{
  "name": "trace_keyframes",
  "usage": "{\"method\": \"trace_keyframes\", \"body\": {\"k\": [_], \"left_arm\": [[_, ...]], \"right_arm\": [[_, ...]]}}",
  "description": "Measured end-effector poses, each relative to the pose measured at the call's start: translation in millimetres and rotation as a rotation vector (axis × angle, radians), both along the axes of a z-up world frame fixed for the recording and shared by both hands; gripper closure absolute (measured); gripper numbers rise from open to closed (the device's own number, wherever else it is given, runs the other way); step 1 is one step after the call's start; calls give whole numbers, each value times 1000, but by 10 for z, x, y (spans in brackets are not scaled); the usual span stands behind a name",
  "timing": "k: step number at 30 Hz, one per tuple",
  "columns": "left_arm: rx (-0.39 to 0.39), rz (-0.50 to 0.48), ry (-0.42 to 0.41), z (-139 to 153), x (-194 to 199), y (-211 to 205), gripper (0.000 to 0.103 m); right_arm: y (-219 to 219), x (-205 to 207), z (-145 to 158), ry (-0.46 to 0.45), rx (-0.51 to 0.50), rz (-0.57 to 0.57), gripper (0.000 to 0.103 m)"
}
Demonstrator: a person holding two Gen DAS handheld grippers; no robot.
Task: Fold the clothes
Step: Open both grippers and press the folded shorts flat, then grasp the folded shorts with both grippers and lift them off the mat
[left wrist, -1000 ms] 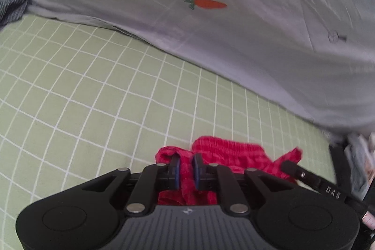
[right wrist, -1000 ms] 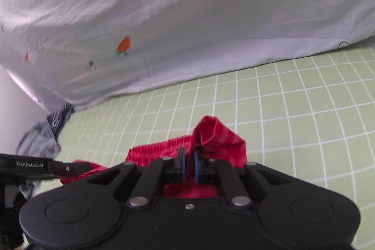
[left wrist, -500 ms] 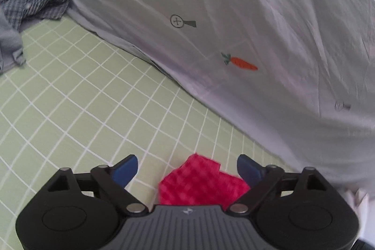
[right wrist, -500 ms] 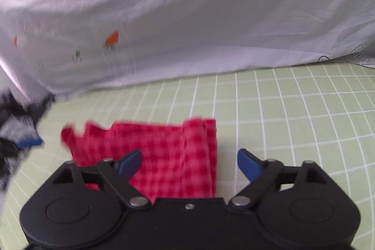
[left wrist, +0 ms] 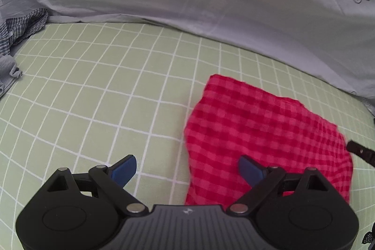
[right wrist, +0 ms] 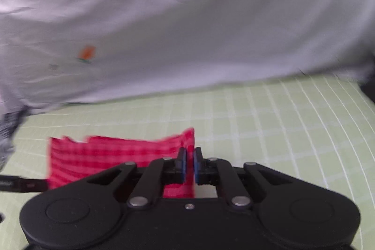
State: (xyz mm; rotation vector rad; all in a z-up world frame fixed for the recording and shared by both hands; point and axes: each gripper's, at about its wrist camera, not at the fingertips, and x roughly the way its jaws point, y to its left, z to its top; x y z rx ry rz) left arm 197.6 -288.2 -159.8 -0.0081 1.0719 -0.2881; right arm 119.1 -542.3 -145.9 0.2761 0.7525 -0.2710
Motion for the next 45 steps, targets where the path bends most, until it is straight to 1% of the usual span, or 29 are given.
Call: {"method": "trace_keyframes", "body": {"k": [1, 2, 3, 4, 6, 8, 9, 11, 17, 19, 21, 23, 24, 26, 28, 31, 35, 36, 38, 39, 40, 41, 42, 43, 44, 45], "left_arm": [[5, 6, 3, -8, 11, 5, 9], [0, 9, 4, -13, 16, 18, 9], [-14, 7, 5, -15, 20, 33, 9], [-29, 6, 6, -16, 25, 49, 9], [-72, -13, 27, -36, 58, 52, 9], [-87, -46, 52, -83, 86, 9, 8], [-74, -65, 55, -106, 87, -40, 8], [-41, -103, 50, -149, 79, -146, 8], [17, -193, 14, -171, 92, -388, 8], [25, -201, 11, -177, 95, -406, 8], [12, -207, 24, -206, 111, -410, 8], [-6, -211, 43, -246, 142, -424, 8], [-11, -211, 52, -267, 156, -434, 8], [-18, -217, 59, -291, 176, -460, 8], [-21, -229, 56, -296, 189, -491, 8], [-22, -262, 51, -305, 210, -559, 8], [-40, -337, 51, -311, 219, -673, 9], [-49, -356, 50, -308, 210, -699, 12], [-54, -382, 43, -297, 188, -749, 22], [-41, -385, 38, -284, 171, -772, 32], [-35, -391, 41, -268, 143, -782, 51], [-55, -396, 61, -255, 120, -771, 60], [-95, -391, 94, -250, 93, -737, 78], [-141, -375, 128, -260, 57, -683, 82], [-180, -355, 155, -273, 1, -628, 82], [-209, -326, 172, -276, -74, -559, 84]], "right_arm": [[-30, 20, -44, 37, -18, -23, 95], [-53, 15, -45, 49, -21, -30, 92], [-72, 0, -30, 50, -16, -33, 73], [-91, -15, -14, 52, -10, -36, 36], [-77, -65, 35, 31, 8, -11, 3], [-8, -99, 66, 14, 24, 53, 3], [40, -103, 64, 15, 28, 85, 0], [122, -102, 45, 14, 32, 118, 0], [272, -121, 92, -38, 50, 136, 0], [323, -127, 108, -55, 56, 142, 0], [401, -119, 169, -76, 16, 177, 0], [470, -55, 143, -52, -17, 226, 0], [482, -7, 76, -27, -18, 237, 0], [455, 76, -80, 23, 2, 235, 0], [421, 142, -200, 53, 30, 237, 0], [426, 239, -312, 89, 44, 286, 0], [536, 312, -348, 123, -18, 346, 0], [564, 326, -345, 127, -23, 362, 1], [625, 345, -324, 126, -19, 399, 8], [672, 346, -306, 124, -22, 424, 16], [730, 336, -286, 124, -31, 452, 25], [792, 322, -266, 122, -41, 481, 33], [834, 296, -250, 123, -26, 494, 48], [863, 261, -236, 126, 4, 496, 62], [893, 227, -223, 129, 35, 498, 72], [923, 193, -209, 132, 65, 500, 84]]}}
